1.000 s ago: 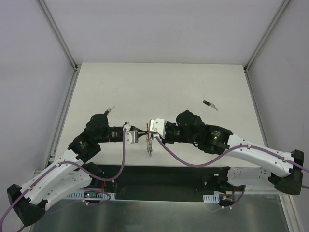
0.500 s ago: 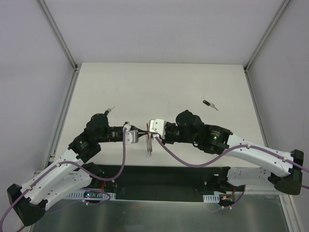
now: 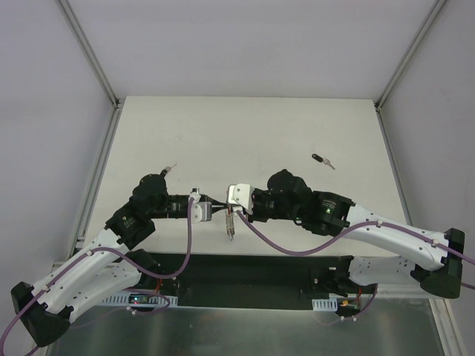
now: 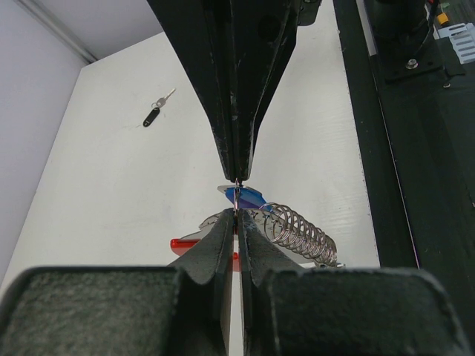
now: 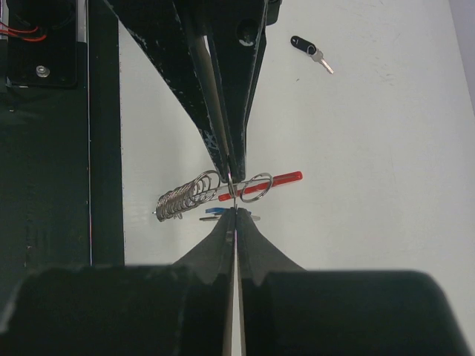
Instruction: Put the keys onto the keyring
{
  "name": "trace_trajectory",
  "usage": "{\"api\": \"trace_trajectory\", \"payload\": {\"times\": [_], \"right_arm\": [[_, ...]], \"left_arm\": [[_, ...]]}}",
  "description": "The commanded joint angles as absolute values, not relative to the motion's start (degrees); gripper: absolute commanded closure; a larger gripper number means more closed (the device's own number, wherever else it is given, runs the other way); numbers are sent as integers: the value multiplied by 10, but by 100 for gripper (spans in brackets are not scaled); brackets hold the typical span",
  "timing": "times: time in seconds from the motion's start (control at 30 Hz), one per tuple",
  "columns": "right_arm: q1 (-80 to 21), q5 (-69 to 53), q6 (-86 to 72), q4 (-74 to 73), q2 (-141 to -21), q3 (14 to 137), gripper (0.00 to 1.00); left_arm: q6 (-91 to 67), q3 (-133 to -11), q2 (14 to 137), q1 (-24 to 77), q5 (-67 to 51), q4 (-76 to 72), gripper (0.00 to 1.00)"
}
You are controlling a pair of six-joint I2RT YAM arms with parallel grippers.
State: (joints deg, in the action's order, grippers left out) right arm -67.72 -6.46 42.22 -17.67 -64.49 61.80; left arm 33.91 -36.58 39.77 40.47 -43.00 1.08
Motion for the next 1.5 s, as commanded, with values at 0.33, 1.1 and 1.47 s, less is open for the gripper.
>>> {"api": "trace_trajectory", "payload": {"times": [0.33, 1.1, 1.47], "right_arm": [[-677, -80, 410, -146, -634, 635, 99], [-678, -98, 398, -118, -646, 622, 99], [-677, -92, 410, -117, -658, 613, 99]], "left_arm": [[343, -372, 410, 409, -467, -24, 100], [281, -375, 400, 417, -447, -55, 100], [249, -370, 388, 412, -462, -85, 100]]}}
